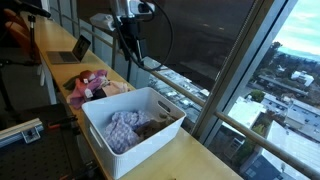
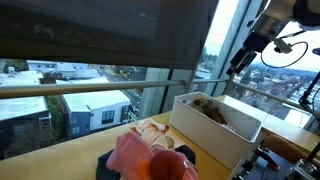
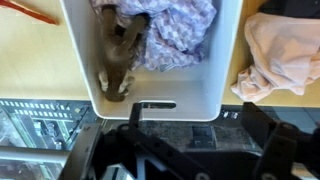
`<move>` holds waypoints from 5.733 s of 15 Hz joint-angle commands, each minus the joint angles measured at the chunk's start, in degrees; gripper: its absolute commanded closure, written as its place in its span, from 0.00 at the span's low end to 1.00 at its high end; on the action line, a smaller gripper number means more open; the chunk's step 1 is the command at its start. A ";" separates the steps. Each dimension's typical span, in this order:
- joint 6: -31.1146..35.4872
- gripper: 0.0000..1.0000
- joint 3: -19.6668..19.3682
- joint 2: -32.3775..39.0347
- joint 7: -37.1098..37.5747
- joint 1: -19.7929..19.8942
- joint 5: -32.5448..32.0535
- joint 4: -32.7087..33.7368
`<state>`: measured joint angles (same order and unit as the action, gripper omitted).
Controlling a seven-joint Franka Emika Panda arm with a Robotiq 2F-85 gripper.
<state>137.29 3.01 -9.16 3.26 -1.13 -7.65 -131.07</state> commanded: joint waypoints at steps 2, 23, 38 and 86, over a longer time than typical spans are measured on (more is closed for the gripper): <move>3.43 0.00 3.61 0.95 0.68 -4.43 2.57 -3.29; 10.66 0.00 14.04 30.87 7.12 -22.51 -1.49 10.65; 9.51 1.00 9.88 31.72 6.10 -22.38 -0.87 11.91; 12.01 0.00 5.14 23.18 6.69 -11.79 -1.77 9.49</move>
<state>147.55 7.14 11.42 8.06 -11.02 -8.79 -121.75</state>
